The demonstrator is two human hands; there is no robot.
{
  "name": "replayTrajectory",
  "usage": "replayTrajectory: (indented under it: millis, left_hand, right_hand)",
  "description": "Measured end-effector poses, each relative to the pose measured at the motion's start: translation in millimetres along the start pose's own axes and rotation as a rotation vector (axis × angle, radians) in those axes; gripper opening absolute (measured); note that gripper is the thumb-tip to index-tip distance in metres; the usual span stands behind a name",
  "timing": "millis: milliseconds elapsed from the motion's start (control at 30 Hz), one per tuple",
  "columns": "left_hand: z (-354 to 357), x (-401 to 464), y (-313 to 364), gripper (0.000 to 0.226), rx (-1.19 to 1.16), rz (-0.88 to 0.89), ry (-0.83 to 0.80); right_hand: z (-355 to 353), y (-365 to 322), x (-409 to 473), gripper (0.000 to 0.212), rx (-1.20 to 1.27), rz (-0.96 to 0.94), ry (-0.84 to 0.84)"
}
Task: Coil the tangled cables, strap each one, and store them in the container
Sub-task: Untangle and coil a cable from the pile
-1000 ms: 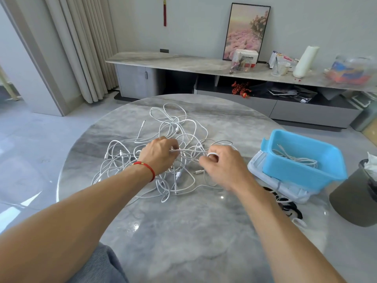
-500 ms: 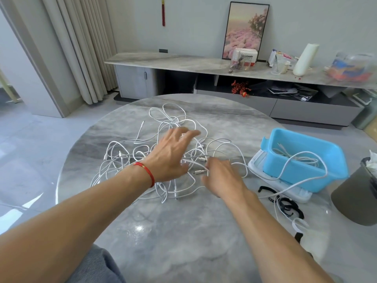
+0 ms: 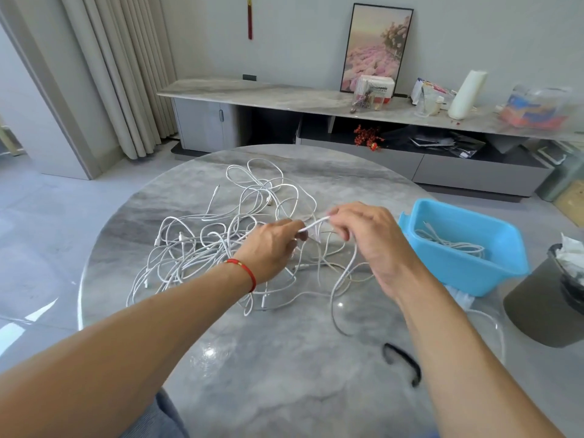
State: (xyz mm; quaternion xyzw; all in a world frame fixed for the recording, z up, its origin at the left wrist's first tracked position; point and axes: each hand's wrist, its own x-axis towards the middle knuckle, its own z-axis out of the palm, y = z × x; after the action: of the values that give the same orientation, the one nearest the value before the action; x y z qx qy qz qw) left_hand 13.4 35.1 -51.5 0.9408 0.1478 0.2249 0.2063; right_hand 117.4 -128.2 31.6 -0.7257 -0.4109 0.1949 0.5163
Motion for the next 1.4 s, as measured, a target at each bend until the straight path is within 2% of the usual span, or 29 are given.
replayTrajectory:
  millis: [100, 167, 300, 433, 467, 567, 633, 733, 833, 900, 967, 1033, 1067, 1167, 1300, 1333, 1400]
  left_hand:
    - [-6, 2, -5, 0.026, -0.033, -0.008, 0.033]
    - [-9, 2, -9, 0.018, 0.011, 0.008, 0.053]
    - [-10, 5, -11, 0.015, 0.014, -0.023, 0.111]
    - [-12, 6, -14, 0.006, 0.02, -0.076, 0.103]
    - [-14, 5, -17, 0.01, 0.036, -0.081, 0.085]
    - [-19, 3, -22, 0.02, 0.039, -0.1, 0.044]
    - [-21, -1, -19, 0.014, 0.078, -0.102, 0.008]
    - [-26, -5, -2, 0.047, 0.129, -0.15, -0.032]
    - [-32, -7, 28, 0.059, 0.08, 0.001, 0.032]
    - [-32, -7, 47, 0.064, 0.03, 0.128, 0.006]
    - [-27, -5, 60, 0.054, 0.017, 0.211, -0.051]
    - [-25, -4, 68, 0.03, -0.05, 0.217, -0.108]
    - [-24, -4, 70, 0.023, -0.11, 0.19, -0.123]
    - [-30, -5, 71, 0.023, -0.353, 0.037, -0.16]
    - [-31, -11, 74, 0.029, -0.711, -0.159, -0.415]
    - [-30, -12, 74, 0.03, -0.765, -0.193, -0.5]
    - [-31, -13, 71, 0.028, -0.662, -0.137, -0.588]
  right_hand:
    - [-5, -2, 2, 0.037, 0.605, -0.02, -0.094]
    - [-3, -3, 3, 0.039, 0.734, 0.026, -0.09]
    - [10, 5, 8, 0.034, 0.482, 0.073, 0.08]
    - [15, 24, 13, 0.038, -0.288, -0.135, 0.203]
    - [15, 30, 13, 0.04, -0.417, -0.164, 0.2]
    - [19, 40, 11, 0.04, -0.502, -0.157, 0.145]
    - [19, 36, 12, 0.041, -0.43, -0.156, 0.144]
    - [12, 17, 13, 0.048, -0.142, -0.208, 0.148]
    - [1, -2, 6, 0.055, 0.183, -0.268, 0.131]
    - [-5, -9, 1, 0.052, 0.366, -0.27, 0.105]
    - [-8, -14, -3, 0.048, 0.525, -0.26, 0.05]
    - [-12, -16, -7, 0.047, 0.628, -0.263, 0.015]
    - [-14, -17, -9, 0.046, 0.642, -0.273, 0.019]
    - [-23, -18, -12, 0.045, 0.601, -0.307, 0.083]
    - [-34, -14, -12, 0.042, 0.623, -0.296, 0.112]
    - [-36, -12, -10, 0.039, 0.602, -0.3, 0.132]
    - [-39, -10, -8, 0.035, 0.526, -0.308, 0.191]
